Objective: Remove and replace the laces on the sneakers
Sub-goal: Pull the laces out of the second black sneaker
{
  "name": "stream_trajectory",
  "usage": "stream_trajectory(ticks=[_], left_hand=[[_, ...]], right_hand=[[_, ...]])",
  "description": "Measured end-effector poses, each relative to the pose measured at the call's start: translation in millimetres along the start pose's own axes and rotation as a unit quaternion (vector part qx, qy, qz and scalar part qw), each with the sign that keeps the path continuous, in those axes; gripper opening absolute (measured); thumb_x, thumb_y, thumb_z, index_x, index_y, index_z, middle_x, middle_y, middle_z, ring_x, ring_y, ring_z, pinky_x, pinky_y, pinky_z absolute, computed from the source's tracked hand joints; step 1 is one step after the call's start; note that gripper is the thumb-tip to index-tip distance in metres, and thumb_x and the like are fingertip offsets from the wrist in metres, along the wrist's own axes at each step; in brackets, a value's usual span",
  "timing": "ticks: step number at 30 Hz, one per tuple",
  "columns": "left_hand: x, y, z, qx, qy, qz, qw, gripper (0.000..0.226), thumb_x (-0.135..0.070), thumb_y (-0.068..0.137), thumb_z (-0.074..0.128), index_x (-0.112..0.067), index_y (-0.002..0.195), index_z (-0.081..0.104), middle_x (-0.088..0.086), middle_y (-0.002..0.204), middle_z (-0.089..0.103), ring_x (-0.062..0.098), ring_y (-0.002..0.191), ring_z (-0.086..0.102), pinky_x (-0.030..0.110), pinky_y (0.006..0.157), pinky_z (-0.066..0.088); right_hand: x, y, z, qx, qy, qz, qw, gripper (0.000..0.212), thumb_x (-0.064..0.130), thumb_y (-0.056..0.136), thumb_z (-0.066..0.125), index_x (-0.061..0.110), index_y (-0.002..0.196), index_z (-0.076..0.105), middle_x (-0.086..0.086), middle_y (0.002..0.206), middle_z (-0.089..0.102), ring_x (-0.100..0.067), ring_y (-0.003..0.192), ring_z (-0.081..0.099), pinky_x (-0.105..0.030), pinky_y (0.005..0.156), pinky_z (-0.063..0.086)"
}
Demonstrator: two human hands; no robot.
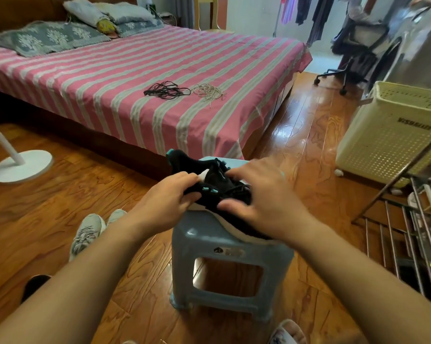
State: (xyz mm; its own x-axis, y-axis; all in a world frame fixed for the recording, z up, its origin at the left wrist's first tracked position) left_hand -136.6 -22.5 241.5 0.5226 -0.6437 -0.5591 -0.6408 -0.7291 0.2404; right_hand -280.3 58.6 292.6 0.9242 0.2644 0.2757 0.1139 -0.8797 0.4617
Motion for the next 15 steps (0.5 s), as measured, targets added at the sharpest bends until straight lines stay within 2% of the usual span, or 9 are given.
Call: stream_trajectory(ticks=[1,3,6,7,9,11,12,13,15], left_hand=[[1,0,0,0.0,0.001,-0.001,1.0,0.014,-0.021,0.098,0.063,-0.03,0.109,0.063,-0.011,0.095,0.057,0.007,0.091,0.056,0.044,0.083,0.051],[2,-1,2,0.001,0.001,-0.005,1.0,0.015,-0.021,0.098,0.063,-0.032,0.108,0.062,-0.013,0.095,0.057,0.004,0.092,0.056,0.043,0.082,0.051],[6,-3,1,0.005,-0.013,-0.008,1.0,0.02,-0.021,0.099,0.063,-0.037,0.11,0.062,-0.015,0.097,0.058,0.002,0.095,0.057,0.041,0.083,0.052],[8,-4,0,0.007,-0.022,-0.01,1.0,0.021,-0.02,0.099,0.063,-0.038,0.111,0.063,-0.015,0.098,0.059,0.002,0.096,0.058,0.04,0.084,0.053],[10,-3,-2,0.011,-0.036,-0.013,0.999,0.023,-0.019,0.099,0.063,-0.039,0.111,0.064,-0.015,0.099,0.06,0.003,0.097,0.058,0.04,0.085,0.053],[8,-2,-2,0.011,-0.04,-0.007,0.999,0.024,-0.018,0.099,0.063,-0.039,0.111,0.063,-0.013,0.098,0.059,0.004,0.096,0.058,0.041,0.085,0.053],[5,-2,0,0.01,-0.03,-0.002,0.999,0.023,-0.019,0.099,0.063,-0.038,0.112,0.063,-0.013,0.097,0.058,0.004,0.094,0.058,0.041,0.084,0.052],[2,-2,1,0.008,-0.018,0.002,1.0,0.022,-0.019,0.099,0.063,-0.037,0.113,0.063,-0.013,0.095,0.057,0.005,0.093,0.057,0.042,0.083,0.051],[0,-1,2,0.003,-0.007,0.003,1.0,0.021,-0.02,0.099,0.063,-0.036,0.113,0.063,-0.014,0.094,0.056,0.004,0.091,0.056,0.042,0.082,0.051]], right_hand=[[18,-2,19,0.01,-0.08,-0.044,0.996,0.051,0.057,0.078,0.072,0.018,0.109,0.067,0.001,0.097,0.062,-0.022,0.093,0.052,-0.037,0.081,0.043],[40,-3,33,-0.028,-0.154,-0.085,0.984,0.028,0.038,0.083,0.073,0.014,0.091,0.063,-0.005,0.084,0.059,-0.027,0.083,0.049,-0.04,0.068,0.04],[22,-1,18,-0.068,-0.111,-0.08,0.988,0.023,0.023,0.093,0.053,0.012,0.074,0.056,-0.007,0.074,0.055,-0.027,0.074,0.046,-0.04,0.063,0.035],[4,0,7,-0.084,-0.088,-0.047,0.992,0.021,0.02,0.093,0.055,0.011,0.074,0.06,-0.006,0.075,0.056,-0.027,0.076,0.048,-0.038,0.066,0.036],[-64,-2,-22,-0.131,-0.006,0.116,0.985,0.011,0.011,0.092,0.064,0.011,0.082,0.069,-0.002,0.08,0.061,-0.025,0.081,0.053,-0.03,0.071,0.032],[-143,-25,-35,-0.135,0.086,0.331,0.93,0.008,0.017,0.097,0.064,0.016,0.093,0.071,0.0,0.092,0.067,-0.02,0.087,0.057,-0.029,0.076,0.037],[-168,-39,-28,-0.086,0.103,0.408,0.903,0.01,0.021,0.098,0.062,0.017,0.098,0.071,-0.004,0.099,0.069,-0.021,0.091,0.059,-0.031,0.078,0.04],[-176,-44,-22,-0.039,0.067,0.423,0.903,0.013,0.024,0.099,0.061,0.016,0.102,0.071,-0.007,0.106,0.07,-0.023,0.096,0.059,-0.033,0.08,0.042],[-143,-28,-16,-0.021,-0.017,0.315,0.949,0.02,0.028,0.098,0.061,0.017,0.11,0.073,-0.006,0.114,0.069,-0.026,0.108,0.056,-0.034,0.092,0.039]])
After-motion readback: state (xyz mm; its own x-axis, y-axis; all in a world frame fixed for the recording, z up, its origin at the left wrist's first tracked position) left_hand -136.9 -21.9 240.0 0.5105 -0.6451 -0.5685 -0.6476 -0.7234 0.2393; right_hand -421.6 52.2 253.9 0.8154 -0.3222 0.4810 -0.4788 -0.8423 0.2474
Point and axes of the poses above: each hand's wrist, its own y-axis towards the middle knuckle, its own z-axis out of the palm, x = y × z, the point moved 10 cm from there along y, towards the middle knuckle
